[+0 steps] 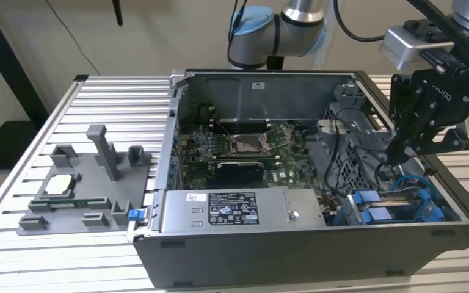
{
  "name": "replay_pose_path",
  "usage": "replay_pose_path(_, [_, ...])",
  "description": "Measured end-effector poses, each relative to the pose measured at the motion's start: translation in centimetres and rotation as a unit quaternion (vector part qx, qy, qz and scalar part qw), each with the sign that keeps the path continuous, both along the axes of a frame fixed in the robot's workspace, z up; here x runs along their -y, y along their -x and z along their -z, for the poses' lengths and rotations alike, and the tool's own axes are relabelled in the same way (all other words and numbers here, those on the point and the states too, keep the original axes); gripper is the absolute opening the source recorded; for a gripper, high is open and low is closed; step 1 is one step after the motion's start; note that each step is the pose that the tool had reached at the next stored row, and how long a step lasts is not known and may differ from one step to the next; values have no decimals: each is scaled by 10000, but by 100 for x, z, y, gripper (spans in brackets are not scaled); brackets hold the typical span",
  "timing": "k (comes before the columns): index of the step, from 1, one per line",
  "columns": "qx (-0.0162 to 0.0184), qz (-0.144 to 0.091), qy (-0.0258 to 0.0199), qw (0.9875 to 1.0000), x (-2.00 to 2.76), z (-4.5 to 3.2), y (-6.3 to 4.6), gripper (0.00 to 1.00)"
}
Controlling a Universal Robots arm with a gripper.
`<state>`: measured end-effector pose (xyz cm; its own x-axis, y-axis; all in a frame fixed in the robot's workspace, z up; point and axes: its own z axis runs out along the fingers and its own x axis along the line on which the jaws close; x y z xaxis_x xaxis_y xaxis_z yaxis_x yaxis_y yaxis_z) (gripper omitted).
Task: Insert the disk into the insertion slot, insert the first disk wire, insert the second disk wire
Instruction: 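Insert the first disk wire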
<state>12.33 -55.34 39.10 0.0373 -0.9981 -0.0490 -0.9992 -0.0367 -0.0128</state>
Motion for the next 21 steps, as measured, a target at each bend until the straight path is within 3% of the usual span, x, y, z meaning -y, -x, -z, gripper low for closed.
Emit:
replay_pose_path(3, [0, 0, 110, 9999, 1, 12, -64, 0])
replay_pose_path(6, [-34, 0, 151, 9999, 0, 25, -190, 0])
replay_pose_path(10, [-158, -2, 171, 9997, 10, 37, -331, 0])
replay_pose_path(21, [-444, -6, 173, 9989, 137, 110, -437, 0])
